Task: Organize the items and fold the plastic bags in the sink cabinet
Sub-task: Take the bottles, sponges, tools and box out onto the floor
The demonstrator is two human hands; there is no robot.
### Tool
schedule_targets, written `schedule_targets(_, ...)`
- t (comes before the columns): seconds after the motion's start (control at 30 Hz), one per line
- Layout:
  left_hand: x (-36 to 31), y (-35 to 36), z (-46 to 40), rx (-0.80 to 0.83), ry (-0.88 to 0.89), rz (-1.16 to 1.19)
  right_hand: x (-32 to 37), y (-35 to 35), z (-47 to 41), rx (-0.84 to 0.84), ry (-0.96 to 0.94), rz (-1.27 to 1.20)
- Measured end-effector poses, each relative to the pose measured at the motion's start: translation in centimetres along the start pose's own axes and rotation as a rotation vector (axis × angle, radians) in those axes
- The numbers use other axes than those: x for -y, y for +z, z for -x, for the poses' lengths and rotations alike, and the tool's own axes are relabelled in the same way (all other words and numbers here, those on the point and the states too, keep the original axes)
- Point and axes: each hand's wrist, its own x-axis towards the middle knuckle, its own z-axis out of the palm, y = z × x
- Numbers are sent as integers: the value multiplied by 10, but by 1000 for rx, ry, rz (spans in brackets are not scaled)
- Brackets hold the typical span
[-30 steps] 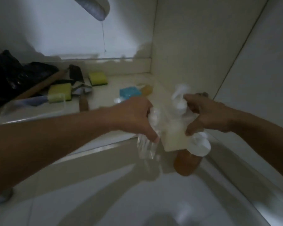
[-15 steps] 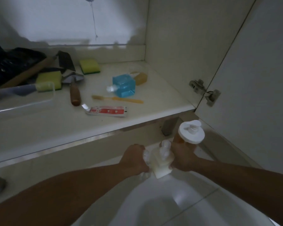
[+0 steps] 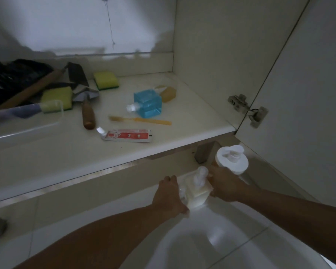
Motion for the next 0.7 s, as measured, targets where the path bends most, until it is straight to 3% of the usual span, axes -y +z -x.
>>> schedule_targets(0.17, -24, -58, 6, 183, 66, -133, 17, -74, 16, 65, 2, 50)
schedule_targets(0.27, -46, -117, 9, 300, 41, 27, 30, -124, 18, 81, 5, -136)
schedule_targets(0.33, -57, -161, 12, 310, 20, 153, 43, -146, 7, 2, -37, -171)
schedule_targets(0.43, -60, -217, 10, 121, 48, 181, 68, -173, -23, -74, -130, -205)
schedule_targets(0.57, -40, -263, -14, -404, 26, -22, 96, -197, -73, -206, -188, -204)
schedule_targets(0.63, -26, -272, -28, -462, -30, -131, 103, -206, -100, -289, -250, -121)
schedule_targets(0.7, -16, -274, -40, -402, -71, -169, 109, -212, -126, -338, -300, 42)
